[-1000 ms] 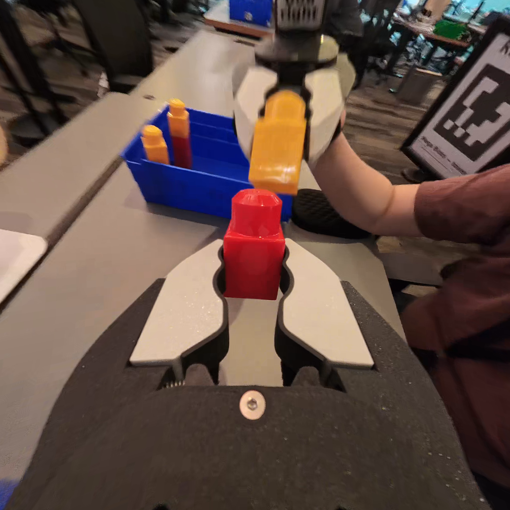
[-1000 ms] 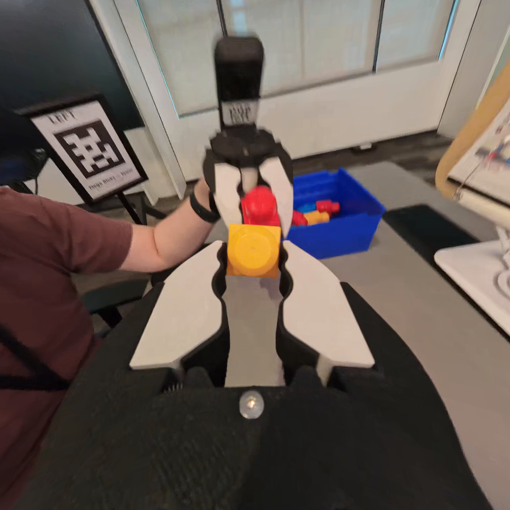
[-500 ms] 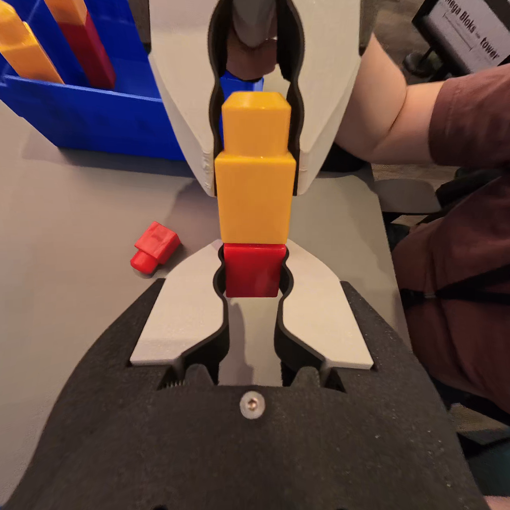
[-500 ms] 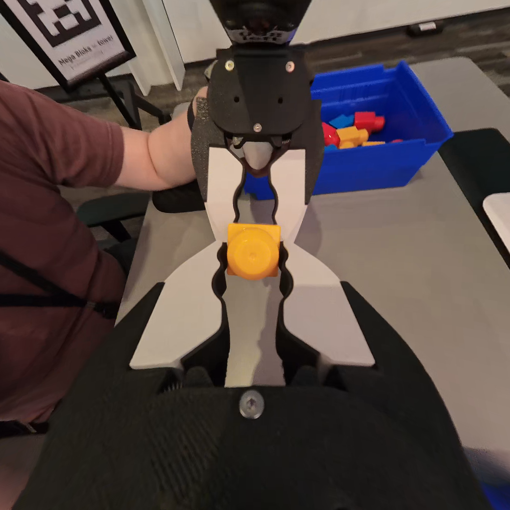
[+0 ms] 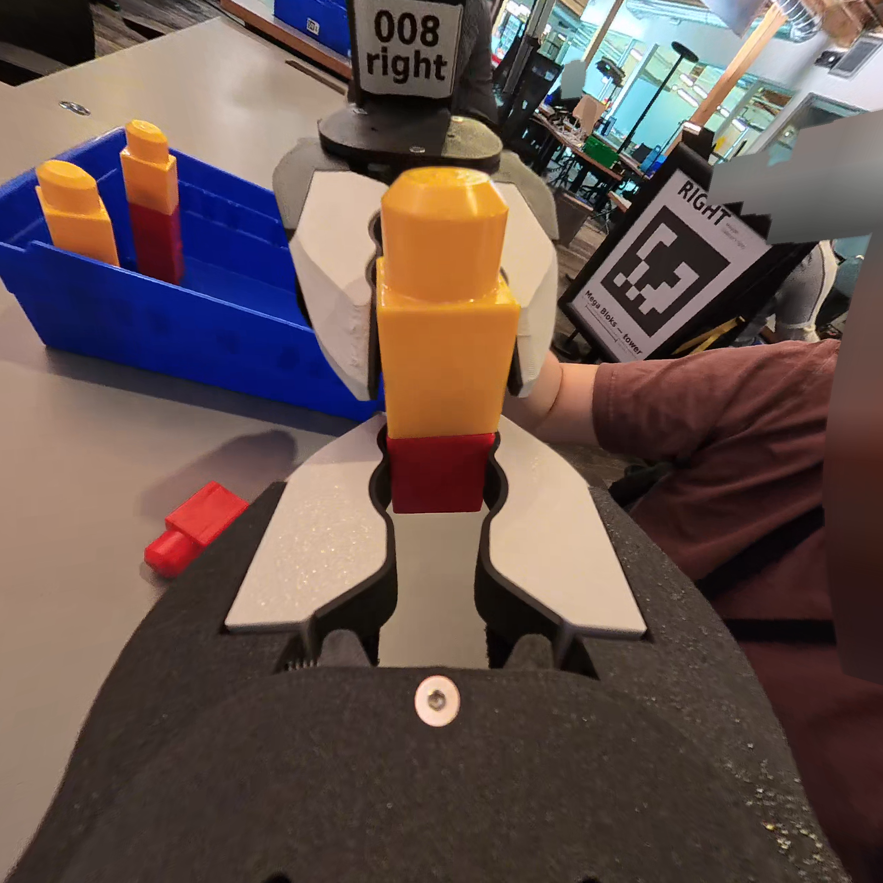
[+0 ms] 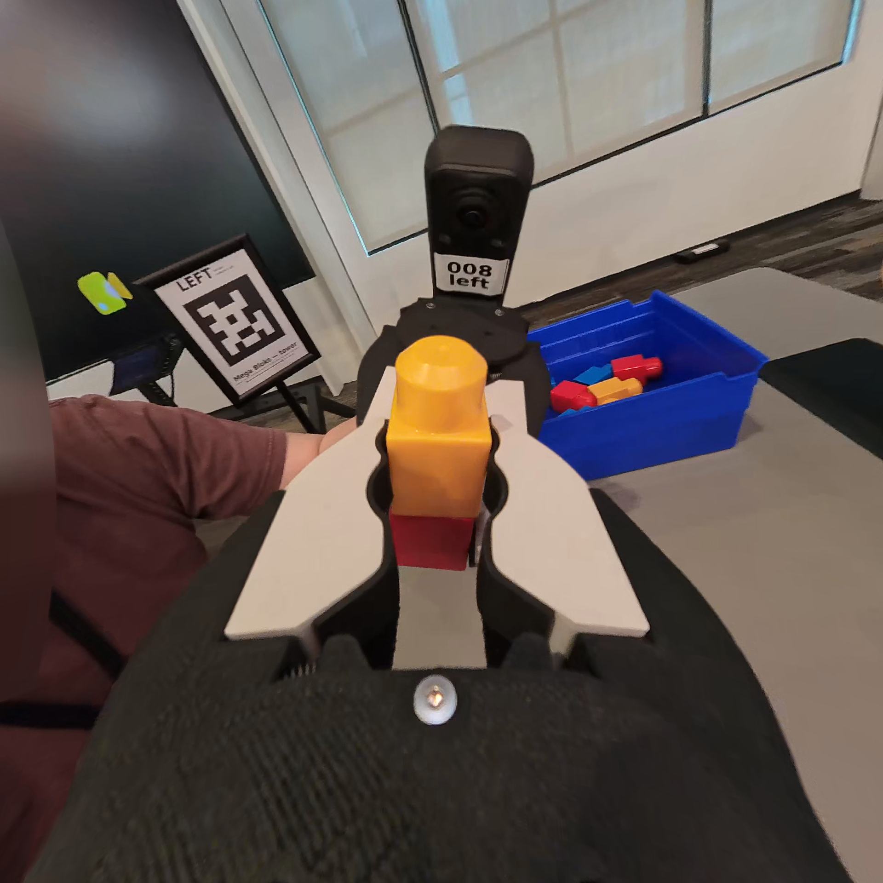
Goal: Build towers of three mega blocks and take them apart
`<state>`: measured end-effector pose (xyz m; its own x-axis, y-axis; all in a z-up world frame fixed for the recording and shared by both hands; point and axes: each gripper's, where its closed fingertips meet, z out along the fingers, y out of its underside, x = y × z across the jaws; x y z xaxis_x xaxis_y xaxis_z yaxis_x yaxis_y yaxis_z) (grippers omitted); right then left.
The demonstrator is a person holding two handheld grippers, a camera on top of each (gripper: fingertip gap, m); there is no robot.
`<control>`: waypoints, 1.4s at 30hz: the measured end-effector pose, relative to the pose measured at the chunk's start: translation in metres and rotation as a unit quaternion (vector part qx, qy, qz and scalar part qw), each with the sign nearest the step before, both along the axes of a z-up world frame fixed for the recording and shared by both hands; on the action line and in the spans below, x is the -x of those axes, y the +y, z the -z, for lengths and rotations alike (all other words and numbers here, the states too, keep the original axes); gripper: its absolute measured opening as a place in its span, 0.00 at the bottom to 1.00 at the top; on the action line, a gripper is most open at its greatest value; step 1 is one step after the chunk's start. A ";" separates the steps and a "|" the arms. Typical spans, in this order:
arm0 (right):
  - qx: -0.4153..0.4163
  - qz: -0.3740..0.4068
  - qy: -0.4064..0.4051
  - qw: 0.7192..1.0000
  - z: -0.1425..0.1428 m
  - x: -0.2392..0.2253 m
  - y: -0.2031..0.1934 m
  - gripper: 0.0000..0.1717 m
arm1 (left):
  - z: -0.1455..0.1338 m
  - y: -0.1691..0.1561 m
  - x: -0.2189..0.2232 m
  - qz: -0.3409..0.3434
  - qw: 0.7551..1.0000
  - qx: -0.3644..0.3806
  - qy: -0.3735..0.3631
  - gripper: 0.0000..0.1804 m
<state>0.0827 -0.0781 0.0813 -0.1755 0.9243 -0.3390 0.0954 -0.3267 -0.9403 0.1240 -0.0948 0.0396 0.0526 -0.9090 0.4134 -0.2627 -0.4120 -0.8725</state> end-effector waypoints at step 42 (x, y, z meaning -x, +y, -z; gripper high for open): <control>-0.055 0.152 -0.471 0.867 0.181 -0.030 0.076 0.20 | -0.035 0.026 0.100 -0.148 0.976 -0.130 0.088 0.19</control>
<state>0.1127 -0.0023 -0.0999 0.3885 0.9152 -0.1076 0.7635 -0.3850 -0.5184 0.0236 -0.0684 0.0747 0.3775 -0.9167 0.1308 -0.3210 -0.2621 -0.9101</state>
